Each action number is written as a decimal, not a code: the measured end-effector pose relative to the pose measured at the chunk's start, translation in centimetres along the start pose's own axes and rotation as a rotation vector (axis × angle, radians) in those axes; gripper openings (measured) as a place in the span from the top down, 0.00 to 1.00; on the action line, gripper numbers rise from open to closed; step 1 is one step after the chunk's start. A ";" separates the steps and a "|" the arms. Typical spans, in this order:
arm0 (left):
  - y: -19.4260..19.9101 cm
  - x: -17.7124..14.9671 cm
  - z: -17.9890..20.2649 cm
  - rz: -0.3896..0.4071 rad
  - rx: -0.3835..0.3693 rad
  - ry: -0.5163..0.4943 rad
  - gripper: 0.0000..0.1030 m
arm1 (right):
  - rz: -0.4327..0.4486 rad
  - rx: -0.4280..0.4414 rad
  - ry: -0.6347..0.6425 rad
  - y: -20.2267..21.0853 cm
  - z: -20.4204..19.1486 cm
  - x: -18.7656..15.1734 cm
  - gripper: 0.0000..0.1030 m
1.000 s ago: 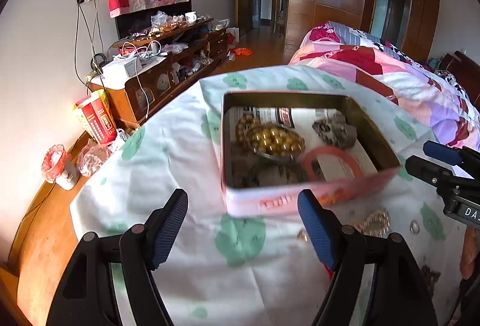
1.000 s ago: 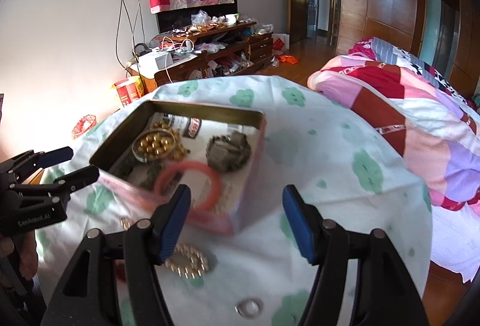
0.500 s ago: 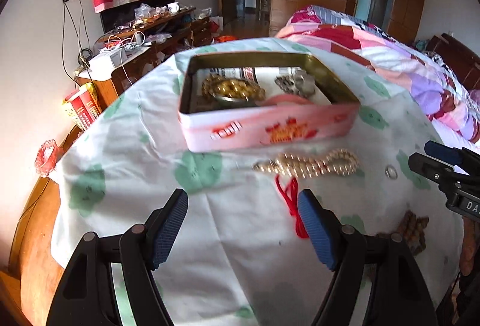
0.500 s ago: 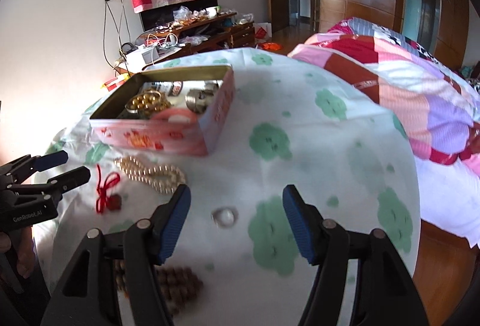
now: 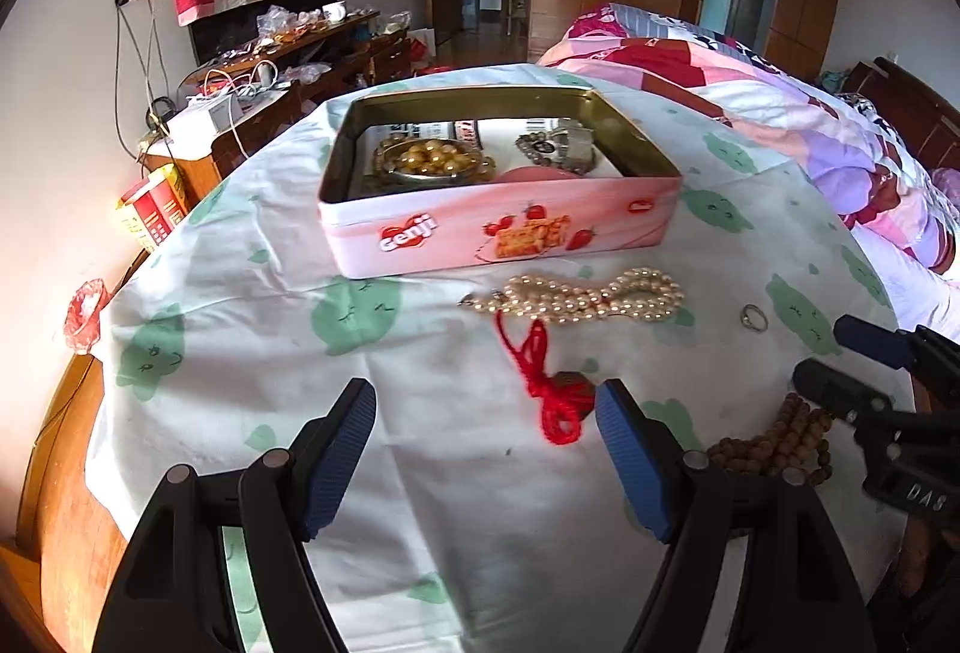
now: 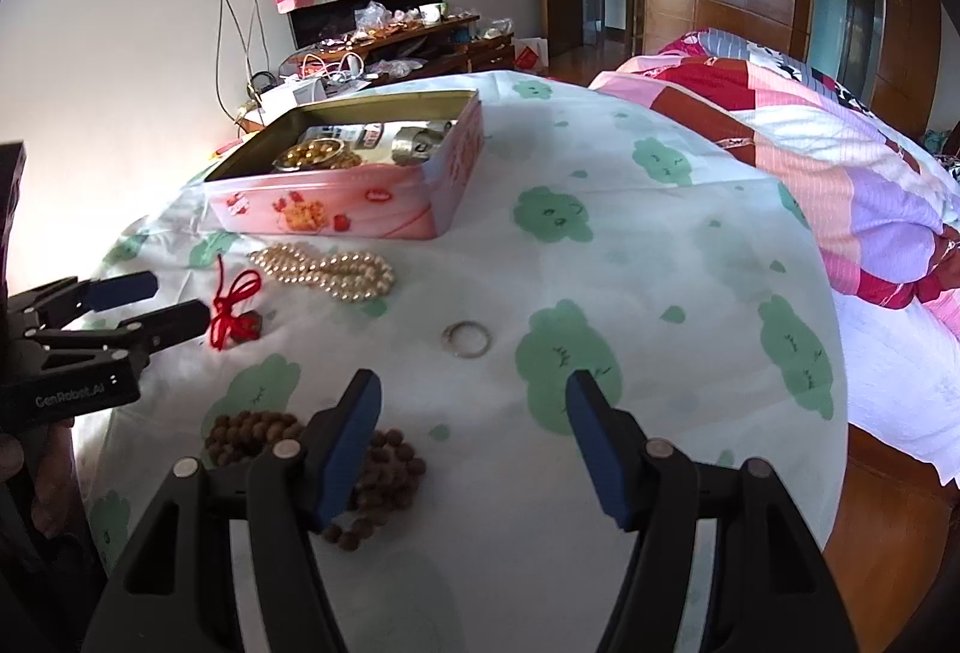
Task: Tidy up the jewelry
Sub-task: 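Move both grippers back to the remaining jewelry beside the tin, then grasp the red cord knot with the left gripper, then grasp the brown wooden bead bracelet with the right gripper while the left holds the red cord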
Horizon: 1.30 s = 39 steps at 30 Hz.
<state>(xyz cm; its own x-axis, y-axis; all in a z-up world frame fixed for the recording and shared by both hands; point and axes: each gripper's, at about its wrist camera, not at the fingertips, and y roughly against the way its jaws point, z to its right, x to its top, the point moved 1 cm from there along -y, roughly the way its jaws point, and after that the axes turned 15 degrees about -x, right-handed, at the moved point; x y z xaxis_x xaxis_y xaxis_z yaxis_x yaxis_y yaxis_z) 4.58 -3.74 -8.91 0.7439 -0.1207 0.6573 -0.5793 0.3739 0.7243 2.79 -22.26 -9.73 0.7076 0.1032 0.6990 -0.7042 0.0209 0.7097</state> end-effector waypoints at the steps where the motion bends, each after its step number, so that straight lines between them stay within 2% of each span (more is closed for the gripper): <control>1: -0.3 0.0 0.0 -0.008 -0.001 0.001 0.26 | -0.001 0.000 0.003 0.0 -0.1 -0.1 0.35; 5: -1.1 0.0 -0.2 -0.031 -0.036 0.026 0.27 | -0.009 -0.004 0.002 -0.2 -0.4 -0.6 0.35; 7: -1.0 0.2 -0.2 -0.018 -0.058 0.029 0.34 | -0.009 0.000 -0.004 -0.2 -0.5 -0.7 0.35; 9: -1.5 0.3 0.0 -0.039 -0.086 0.026 0.47 | -0.003 -0.004 0.001 -0.1 -0.7 -0.8 0.35; 10: -1.9 0.2 0.0 -0.059 -0.107 0.031 0.59 | -0.003 -0.006 0.004 -0.2 -0.9 -0.8 0.35; 12: -2.0 0.2 0.0 -0.061 -0.125 0.035 0.66 | -0.005 -0.003 0.004 -0.2 -1.0 -0.8 0.35; 14: -1.9 0.0 0.0 -0.062 -0.140 0.031 0.97 | -0.004 -0.002 0.002 -0.2 -1.0 -0.8 0.35; 16: -1.4 -0.1 -0.1 -0.047 -0.153 0.031 0.96 | -0.002 -0.001 0.002 -0.1 -0.9 -0.9 0.35; 25: 1.2 -0.3 -1.4 0.006 -0.085 0.016 0.96 | 0.063 0.057 0.017 1.6 -1.1 -0.3 0.35; 31: 1.0 -1.2 -2.2 -0.019 -0.067 0.034 0.96 | 0.050 0.156 0.107 1.9 -3.0 -1.0 0.35; 34: 0.9 -1.4 -2.4 -0.025 -0.065 0.044 0.96 | 0.033 0.167 0.152 1.6 -3.9 -1.6 0.35; 39: 0.8 -1.5 -2.4 -0.027 -0.067 0.042 0.96 | 0.009 0.143 0.117 0.7 -3.7 -1.2 0.36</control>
<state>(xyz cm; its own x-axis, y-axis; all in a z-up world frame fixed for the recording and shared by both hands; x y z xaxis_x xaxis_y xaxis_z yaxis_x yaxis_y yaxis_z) 3.84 -1.10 -9.81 0.7729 -0.0934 0.6276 -0.5364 0.4323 0.7249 1.24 -18.66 -10.46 0.6842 0.2176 0.6961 -0.6886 -0.1215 0.7149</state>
